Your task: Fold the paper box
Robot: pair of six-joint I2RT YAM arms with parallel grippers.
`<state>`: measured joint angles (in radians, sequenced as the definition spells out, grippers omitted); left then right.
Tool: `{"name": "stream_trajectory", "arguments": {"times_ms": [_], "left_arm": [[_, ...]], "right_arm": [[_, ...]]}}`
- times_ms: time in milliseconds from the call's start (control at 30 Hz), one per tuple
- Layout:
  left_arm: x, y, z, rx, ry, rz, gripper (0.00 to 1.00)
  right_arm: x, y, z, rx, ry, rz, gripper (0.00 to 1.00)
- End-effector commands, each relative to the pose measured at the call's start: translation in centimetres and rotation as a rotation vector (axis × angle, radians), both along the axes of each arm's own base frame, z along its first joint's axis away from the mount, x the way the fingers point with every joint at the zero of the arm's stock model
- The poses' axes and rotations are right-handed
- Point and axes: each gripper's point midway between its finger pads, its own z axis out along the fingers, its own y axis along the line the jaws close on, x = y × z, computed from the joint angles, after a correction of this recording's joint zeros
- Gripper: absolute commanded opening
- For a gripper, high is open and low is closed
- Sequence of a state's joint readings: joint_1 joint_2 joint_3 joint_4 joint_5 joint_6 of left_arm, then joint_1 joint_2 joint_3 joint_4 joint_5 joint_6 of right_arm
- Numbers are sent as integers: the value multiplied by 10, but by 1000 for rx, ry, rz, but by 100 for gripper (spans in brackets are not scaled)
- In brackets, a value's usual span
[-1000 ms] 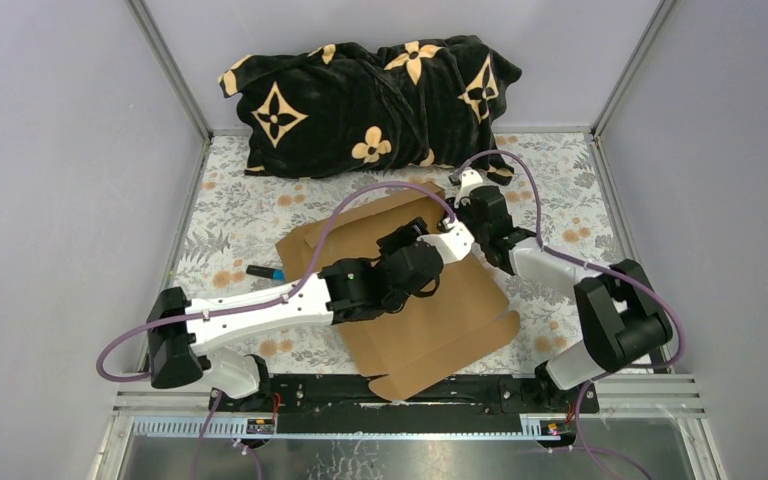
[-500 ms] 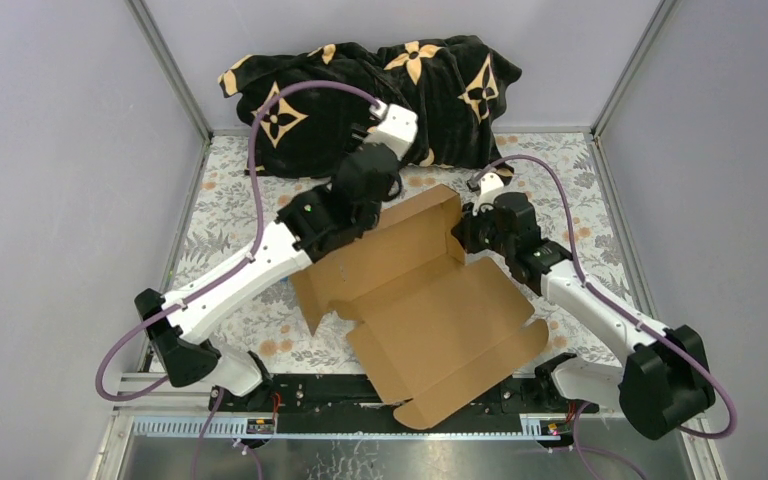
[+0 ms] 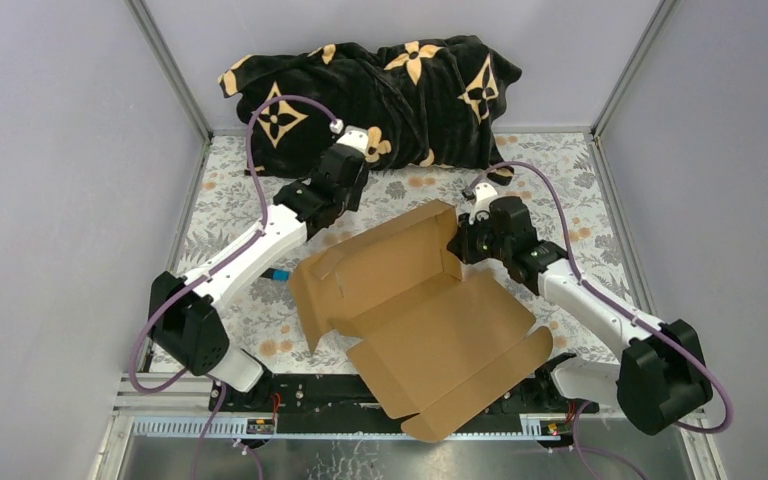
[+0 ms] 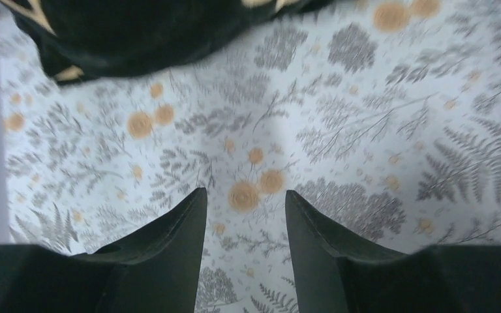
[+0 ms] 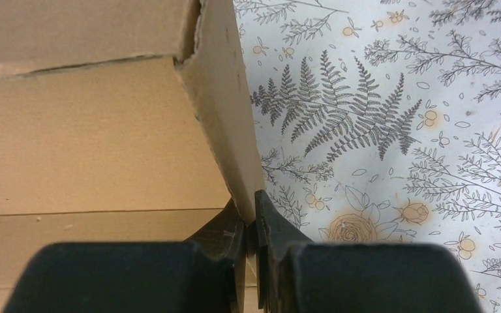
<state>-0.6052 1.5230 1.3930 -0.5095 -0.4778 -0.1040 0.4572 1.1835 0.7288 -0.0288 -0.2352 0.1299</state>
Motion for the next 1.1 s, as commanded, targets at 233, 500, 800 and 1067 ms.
{"name": "stream_trajectory", "arguments": {"times_ms": [233, 500, 800, 1067], "left_arm": [[6, 42, -39, -194, 103, 124, 53], [8, 44, -40, -253, 136, 146, 53], [10, 36, -48, -276, 170, 118, 52], [10, 26, -64, -308, 220, 100, 52]], "right_arm": [[41, 6, 28, -230, 211, 49, 3], [67, 2, 14, -439, 331, 96, 4], [61, 0, -16, -572, 360, 173, 4], [64, 13, -45, -650, 338, 240, 4]]}}
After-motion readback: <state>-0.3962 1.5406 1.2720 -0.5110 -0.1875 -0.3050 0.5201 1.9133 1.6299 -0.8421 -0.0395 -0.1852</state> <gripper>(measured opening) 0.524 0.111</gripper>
